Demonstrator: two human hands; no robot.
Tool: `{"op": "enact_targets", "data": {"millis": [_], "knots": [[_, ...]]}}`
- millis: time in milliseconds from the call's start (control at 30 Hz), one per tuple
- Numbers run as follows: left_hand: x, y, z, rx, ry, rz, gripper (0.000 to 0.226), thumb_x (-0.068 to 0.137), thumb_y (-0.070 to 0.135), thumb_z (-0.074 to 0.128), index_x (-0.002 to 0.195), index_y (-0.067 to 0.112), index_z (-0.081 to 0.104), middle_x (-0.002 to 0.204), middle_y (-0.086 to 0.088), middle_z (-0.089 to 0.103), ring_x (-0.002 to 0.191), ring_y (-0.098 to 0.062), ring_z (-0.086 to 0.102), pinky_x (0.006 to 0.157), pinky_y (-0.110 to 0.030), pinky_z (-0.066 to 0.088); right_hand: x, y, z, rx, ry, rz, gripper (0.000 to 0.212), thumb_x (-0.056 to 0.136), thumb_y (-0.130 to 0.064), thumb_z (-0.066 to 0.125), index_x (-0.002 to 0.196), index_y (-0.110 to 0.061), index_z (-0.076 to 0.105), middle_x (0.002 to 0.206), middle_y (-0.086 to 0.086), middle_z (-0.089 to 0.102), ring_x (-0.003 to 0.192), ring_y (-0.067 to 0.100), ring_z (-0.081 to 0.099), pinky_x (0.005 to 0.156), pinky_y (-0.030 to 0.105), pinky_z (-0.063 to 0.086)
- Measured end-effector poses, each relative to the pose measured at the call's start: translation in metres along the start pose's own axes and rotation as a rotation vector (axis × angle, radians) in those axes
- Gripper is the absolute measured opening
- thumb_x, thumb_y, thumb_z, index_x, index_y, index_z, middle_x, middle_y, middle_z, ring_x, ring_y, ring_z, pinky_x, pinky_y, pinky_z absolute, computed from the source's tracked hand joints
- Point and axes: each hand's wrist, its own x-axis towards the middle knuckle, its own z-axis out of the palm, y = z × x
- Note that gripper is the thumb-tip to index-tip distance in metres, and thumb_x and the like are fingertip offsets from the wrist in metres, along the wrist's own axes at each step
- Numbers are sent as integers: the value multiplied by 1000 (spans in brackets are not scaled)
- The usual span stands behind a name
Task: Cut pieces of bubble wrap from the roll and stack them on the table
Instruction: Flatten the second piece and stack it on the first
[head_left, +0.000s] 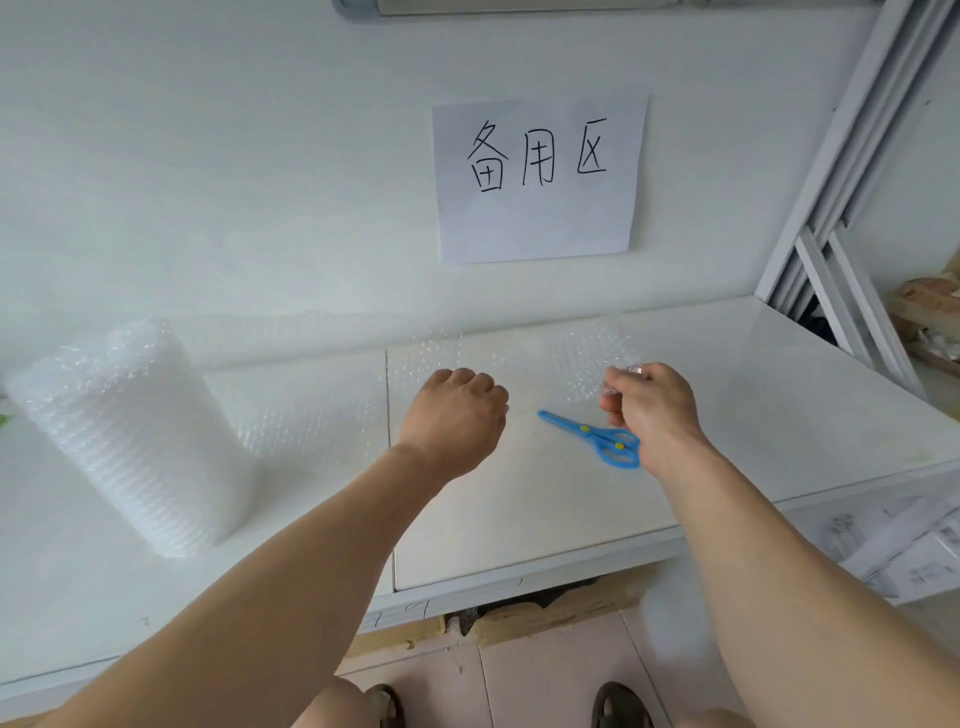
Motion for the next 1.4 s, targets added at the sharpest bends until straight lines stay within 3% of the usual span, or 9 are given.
{"op": "enact_targets", "data": {"millis": [433,600,667,767,900,1100,1233,1333,1400], "knots": [[95,-4,61,-9,36,48,20,83,19,65,64,15,62,64,0,63,62,-27,60,60,-32,48,126,1,17,15,58,-22,17,90,-17,57,74,-17,50,78,1,65,52,10,58,49,24,39],[102,-8,87,-2,13,47,20,87,22,62,68,16,64,68,0,65,67,-27,62,65,-35,49,161,14,34,-143,75,-17,17,84,-21,59,70,-17,51,82,5,67,66,22,69,60,29,48],[100,-10,93,12,3,50,19,85,22,63,67,15,64,67,0,65,67,-27,62,64,-34,49,166,19,37,-343,100,-54,19,84,-28,63,93,-12,62,100,10,69,93,31,69,75,32,48],[95,-11,96,15,-16,60,18,84,20,64,66,13,64,66,-1,64,65,-28,61,62,-35,50,157,20,37,-615,155,-81,50,89,-31,62,131,-10,46,130,15,49,107,36,61,77,36,42],[83,-11,81,-12,-5,112,17,82,16,66,66,12,63,63,-1,60,61,-28,58,61,-36,50,131,18,40,-827,201,-319,44,93,-29,55,134,-13,46,134,13,40,108,34,58,80,39,45],[31,-21,48,-71,130,83,14,86,15,57,76,12,65,76,-1,63,74,-26,59,69,-40,50,58,14,81,-653,-123,-438,33,95,-35,50,118,-14,63,115,8,67,110,29,60,87,33,44],[-21,-36,28,-104,250,-112,16,85,15,63,98,10,70,105,-4,69,97,-27,61,86,-38,49,0,21,111,-562,-433,-287,56,96,-50,47,139,-14,48,129,4,64,123,25,55,96,31,39],[-56,-42,18,-156,253,-335,31,89,25,55,115,10,66,121,-7,65,110,-27,58,91,-38,48,-26,26,125,-438,-493,-171,70,92,-59,49,146,-18,36,131,0,61,121,23,55,91,29,38],[-74,-44,14,-199,222,-459,38,91,32,49,119,10,63,125,-8,63,113,-28,58,92,-39,48,-36,27,132,-375,-462,-139,66,88,-62,53,139,-21,45,121,1,65,112,22,60,91,31,44]]}}
